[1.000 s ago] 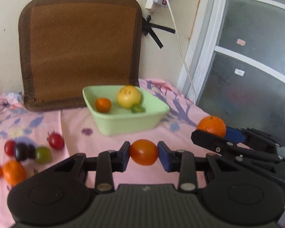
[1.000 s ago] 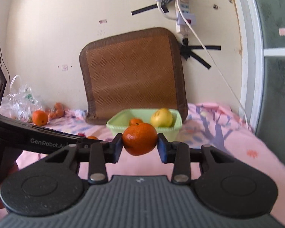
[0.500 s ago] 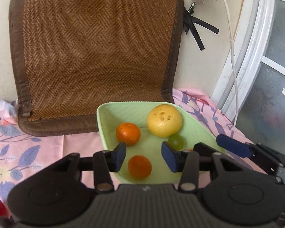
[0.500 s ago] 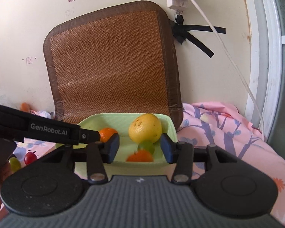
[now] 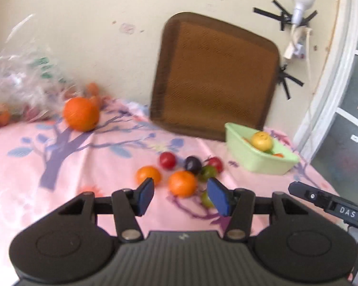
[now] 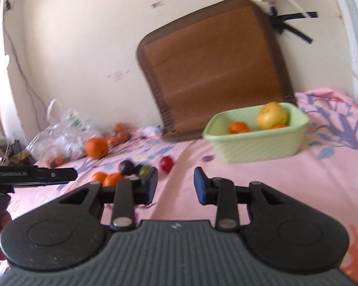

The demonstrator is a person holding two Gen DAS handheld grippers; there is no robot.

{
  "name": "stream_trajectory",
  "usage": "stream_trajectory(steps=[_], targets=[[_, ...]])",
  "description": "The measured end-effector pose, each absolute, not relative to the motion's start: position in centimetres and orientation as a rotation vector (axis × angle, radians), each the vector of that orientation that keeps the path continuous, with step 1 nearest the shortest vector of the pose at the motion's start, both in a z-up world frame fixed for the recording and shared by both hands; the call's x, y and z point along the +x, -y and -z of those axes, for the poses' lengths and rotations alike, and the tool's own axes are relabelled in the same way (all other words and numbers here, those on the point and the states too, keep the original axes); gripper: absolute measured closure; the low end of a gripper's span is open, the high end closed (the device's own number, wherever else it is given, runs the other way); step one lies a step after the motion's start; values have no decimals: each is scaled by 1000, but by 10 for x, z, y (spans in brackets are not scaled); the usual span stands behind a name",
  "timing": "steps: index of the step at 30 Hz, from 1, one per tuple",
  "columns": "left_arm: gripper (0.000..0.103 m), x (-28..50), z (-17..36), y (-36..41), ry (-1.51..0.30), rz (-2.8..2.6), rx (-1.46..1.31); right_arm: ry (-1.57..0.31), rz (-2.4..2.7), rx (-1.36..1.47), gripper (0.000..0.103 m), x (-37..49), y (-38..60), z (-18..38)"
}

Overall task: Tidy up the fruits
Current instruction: 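Grasp a red tomato with the right gripper while the left gripper grasps a tangerine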

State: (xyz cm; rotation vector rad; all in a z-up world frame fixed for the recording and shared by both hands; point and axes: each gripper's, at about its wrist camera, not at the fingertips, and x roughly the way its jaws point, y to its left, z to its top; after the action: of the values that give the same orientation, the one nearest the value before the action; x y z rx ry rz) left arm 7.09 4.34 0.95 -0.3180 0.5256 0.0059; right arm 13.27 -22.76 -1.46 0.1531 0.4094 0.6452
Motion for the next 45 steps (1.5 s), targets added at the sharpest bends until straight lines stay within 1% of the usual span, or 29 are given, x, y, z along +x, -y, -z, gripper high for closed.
stream_trajectory(steps=[4, 8, 14, 19, 23, 24, 31, 34, 36, 37, 41, 45], targets=[[53, 61, 2, -54, -541, -29, -327, -451, -717, 74, 68, 132, 178, 16], [53, 76, 3, -52, -545, 26, -331, -469, -724, -11, 66, 135, 153, 20], [53, 119, 8, -36, -577, 74, -334, -476, -672, -44, 66, 160, 155, 21], [53, 142, 19, -32, -604, 55, -342, -494, -667, -8, 66, 195, 159, 18], [59, 152, 24, -33, -623, 54, -366, -479, -690, -44, 66, 205, 153, 20], [65, 153, 24, -32, -629, 48, -361, -479, -686, -49, 66, 208, 152, 21], [65, 115, 20, -42, -588, 66, -430, -535, -667, -47, 66, 238, 139, 28], [65, 94, 17, -45, -573, 75, -431, -563, -676, -98, 66, 245, 125, 31], [65, 85, 17, -45, -588, 63, -411, -575, -654, -143, 73, 247, 119, 32], [65, 82, 17, -45, -595, 59, -409, -583, -654, -157, 74, 247, 118, 33], [65, 72, 19, -45, -604, 56, -426, -533, -623, -59, 74, 228, 145, 26], [65, 67, 15, -24, -599, 124, -406, -445, -582, -45, 74, 173, 194, 19]])
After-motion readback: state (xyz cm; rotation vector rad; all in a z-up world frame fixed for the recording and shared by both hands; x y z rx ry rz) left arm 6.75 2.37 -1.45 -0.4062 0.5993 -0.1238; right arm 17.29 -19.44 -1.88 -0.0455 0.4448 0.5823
